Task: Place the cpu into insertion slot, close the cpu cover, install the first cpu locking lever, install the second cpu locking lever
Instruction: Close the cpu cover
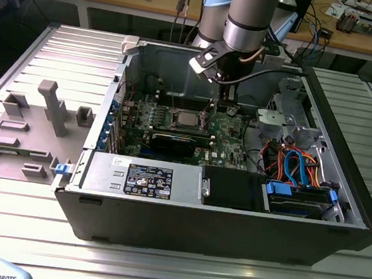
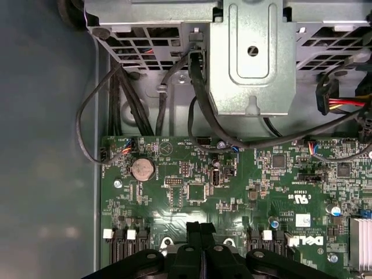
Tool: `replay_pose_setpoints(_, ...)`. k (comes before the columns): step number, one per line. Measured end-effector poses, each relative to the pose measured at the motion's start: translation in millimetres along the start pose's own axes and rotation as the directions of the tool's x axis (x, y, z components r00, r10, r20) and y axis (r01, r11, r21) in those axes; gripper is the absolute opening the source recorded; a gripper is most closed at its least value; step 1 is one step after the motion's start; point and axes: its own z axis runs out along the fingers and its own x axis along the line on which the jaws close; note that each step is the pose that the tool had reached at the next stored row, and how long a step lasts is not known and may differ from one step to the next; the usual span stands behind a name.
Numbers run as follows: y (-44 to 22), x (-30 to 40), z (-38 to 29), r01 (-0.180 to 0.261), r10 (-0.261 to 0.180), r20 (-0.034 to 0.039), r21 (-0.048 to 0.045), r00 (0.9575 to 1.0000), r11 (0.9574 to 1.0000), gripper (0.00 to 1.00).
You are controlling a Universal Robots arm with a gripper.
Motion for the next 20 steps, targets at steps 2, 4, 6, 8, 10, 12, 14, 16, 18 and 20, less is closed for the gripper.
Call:
replay_pose_setpoints(2,-3.4,0.1,-0.1,0.000,0.000,-0.0006,-0.0001,1.0000,1.0000,0.11)
replay_pose_setpoints(4,-7.6,0.1,-0.2,0.000,0.000,-0.0004,0.0000,1.0000,1.0000,0.11)
replay_pose_setpoints(6,-12.0,0.1,-0.4,0.000,0.000,-0.0003,0.0000,1.0000,1.0000,0.11)
replay_pose_setpoints(8,-18.5,0.1,-0.4,0.000,0.000,-0.0004,0.0000,1.0000,1.0000,0.11)
replay_pose_setpoints(10,-23.5,0.2,-0.5,0.000,0.000,-0.0004,0.0000,1.0000,1.0000,0.11)
replay_pose_setpoints(12,-27.6,0.2,-0.5,0.000,0.000,-0.0005,0.0000,1.0000,1.0000,0.11)
replay_pose_setpoints(14,-33.0,0.2,-0.6,0.000,0.000,-0.0004,0.0000,1.0000,1.0000,0.11)
replay_pose_setpoints(16,-37.9,0.2,-0.7,0.000,0.000,-0.0004,0.0001,1.0000,1.0000,0.11)
replay_pose_setpoints(18,-41.5,0.2,-0.7,0.000,0.000,-0.0004,0.0000,1.0000,1.0000,0.11)
replay_pose_setpoints(20,-44.1,0.2,-0.8,0.000,0.000,-0.0004,0.0000,1.0000,1.0000,0.11)
